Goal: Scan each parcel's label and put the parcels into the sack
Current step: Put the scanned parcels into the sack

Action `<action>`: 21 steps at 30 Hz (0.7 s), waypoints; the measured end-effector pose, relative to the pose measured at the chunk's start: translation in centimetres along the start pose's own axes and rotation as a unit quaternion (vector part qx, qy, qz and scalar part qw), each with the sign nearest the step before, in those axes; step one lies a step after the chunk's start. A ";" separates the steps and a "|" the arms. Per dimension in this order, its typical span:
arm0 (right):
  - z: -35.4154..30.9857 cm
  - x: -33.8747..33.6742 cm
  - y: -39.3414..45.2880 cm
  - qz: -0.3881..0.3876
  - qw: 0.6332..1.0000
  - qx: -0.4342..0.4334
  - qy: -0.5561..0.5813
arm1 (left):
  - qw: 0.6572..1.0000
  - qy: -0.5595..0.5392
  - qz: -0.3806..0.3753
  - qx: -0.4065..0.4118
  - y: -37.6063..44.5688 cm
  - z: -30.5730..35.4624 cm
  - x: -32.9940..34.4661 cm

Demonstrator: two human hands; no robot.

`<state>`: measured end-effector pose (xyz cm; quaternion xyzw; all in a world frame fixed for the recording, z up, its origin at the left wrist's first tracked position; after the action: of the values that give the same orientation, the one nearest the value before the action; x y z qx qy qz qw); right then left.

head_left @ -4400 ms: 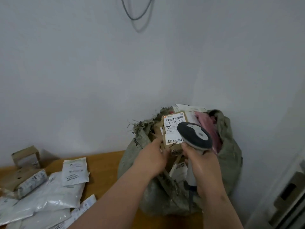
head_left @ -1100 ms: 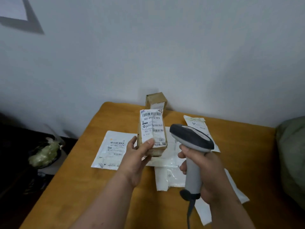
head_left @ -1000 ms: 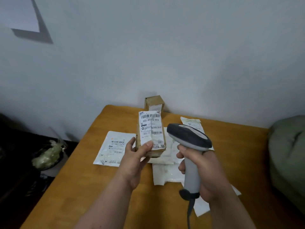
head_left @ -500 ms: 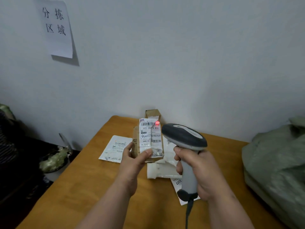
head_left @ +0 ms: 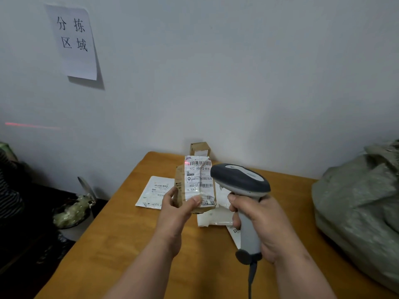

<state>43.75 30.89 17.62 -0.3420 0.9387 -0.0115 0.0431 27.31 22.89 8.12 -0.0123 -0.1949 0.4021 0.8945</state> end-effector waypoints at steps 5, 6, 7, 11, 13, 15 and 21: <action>0.0 1.6 -1.7 0.007 1.000 -0.002 -0.011 | 1.000 0.009 -0.010 -0.001 -1.3 0.7 -1.6; 0.0 1.8 -2.1 0.009 1.000 -0.003 -0.013 | 1.000 0.007 -0.012 -0.001 -1.6 0.9 -1.9; -0.2 2.1 -2.4 0.011 1.000 -0.004 -0.012 | 1.000 0.005 -0.015 0.000 -1.9 1.1 -2.1; -0.6 3.0 -4.0 0.022 1.000 -0.009 0.007 | 1.000 0.006 -0.029 -0.003 -3.2 1.9 -2.9; -0.6 3.2 -4.7 0.019 1.000 -0.004 -0.001 | 1.000 -0.005 -0.027 -0.007 -3.6 2.0 -3.4; -0.4 3.3 -5.5 0.018 1.000 0.000 -0.005 | 1.000 -0.019 -0.022 -0.009 -4.1 2.1 -3.8; 0.0 3.7 -8.2 0.008 1.000 0.012 -0.021 | 0.999 -0.042 -0.032 -0.012 -5.5 1.8 -4.6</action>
<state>46.23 22.24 17.78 -0.3345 0.9399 -0.0156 0.0669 27.78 15.56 9.23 -0.0001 -0.2379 0.3706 0.8978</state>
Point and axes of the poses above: each hand's wrist, its own y-axis towards the middle knuckle, its own x-axis out of the palm, z = x × y, the point moved 3 cm from there along y, towards the middle knuckle, and after that the axes turned 1 degree about -z, right-handed, at the moved point
